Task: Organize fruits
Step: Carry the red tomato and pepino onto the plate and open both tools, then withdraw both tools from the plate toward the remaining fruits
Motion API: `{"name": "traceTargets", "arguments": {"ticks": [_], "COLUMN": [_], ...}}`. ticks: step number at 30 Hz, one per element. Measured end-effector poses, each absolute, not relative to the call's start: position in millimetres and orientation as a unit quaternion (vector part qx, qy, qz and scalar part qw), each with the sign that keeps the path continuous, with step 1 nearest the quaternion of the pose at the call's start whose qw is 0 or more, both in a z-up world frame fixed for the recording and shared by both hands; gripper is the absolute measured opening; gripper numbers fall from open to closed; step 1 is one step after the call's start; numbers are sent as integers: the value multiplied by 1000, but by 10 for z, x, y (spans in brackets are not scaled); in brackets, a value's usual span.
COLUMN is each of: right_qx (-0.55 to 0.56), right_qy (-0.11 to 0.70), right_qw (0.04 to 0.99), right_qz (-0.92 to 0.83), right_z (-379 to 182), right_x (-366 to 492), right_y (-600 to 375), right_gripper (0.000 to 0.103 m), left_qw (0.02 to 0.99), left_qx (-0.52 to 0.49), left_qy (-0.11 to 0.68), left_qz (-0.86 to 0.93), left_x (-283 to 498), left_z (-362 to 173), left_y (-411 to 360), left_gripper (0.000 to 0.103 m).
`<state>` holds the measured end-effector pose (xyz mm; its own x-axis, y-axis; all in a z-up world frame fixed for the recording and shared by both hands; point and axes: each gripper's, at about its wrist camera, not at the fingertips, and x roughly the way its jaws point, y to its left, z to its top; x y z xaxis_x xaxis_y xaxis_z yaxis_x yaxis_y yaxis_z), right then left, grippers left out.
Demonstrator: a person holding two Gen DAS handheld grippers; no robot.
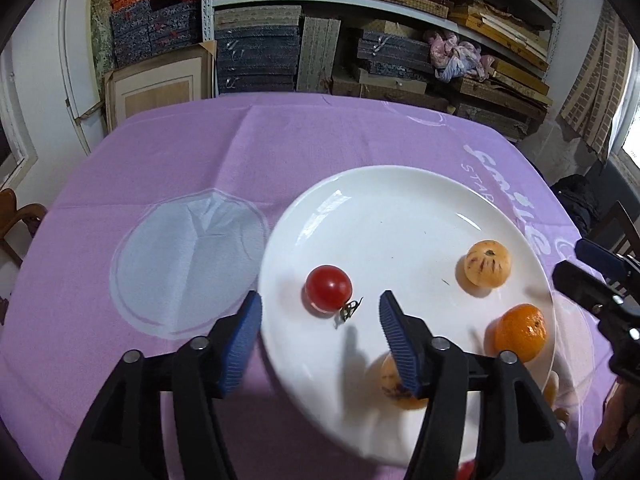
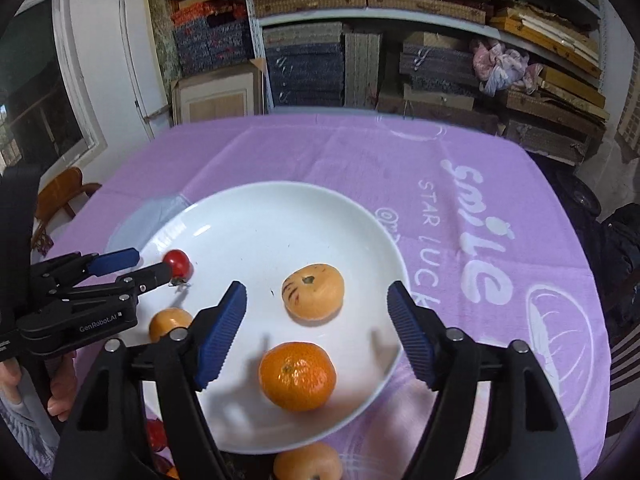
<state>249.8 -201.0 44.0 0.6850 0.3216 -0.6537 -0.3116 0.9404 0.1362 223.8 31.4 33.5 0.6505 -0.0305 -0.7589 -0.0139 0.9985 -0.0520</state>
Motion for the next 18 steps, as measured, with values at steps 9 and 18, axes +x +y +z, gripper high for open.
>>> {"name": "traceTargets", "arguments": {"ticks": [9,18], "right_qx": [64,125], "right_qy": [243,228], "right_qw": [961,961], "right_qz": [116,96], "right_z": [495,256], "right_x": [1124,770], "right_y": [-2719,-3117], "right_gripper": [99,99], "left_qw": [928,918], "left_qx": [-18,63], "left_qy": [373,392], "left_qz": [0,22], "left_x": [1036,411], "left_z": [445,-58], "left_y": [291,38], "left_gripper": [92,92]}}
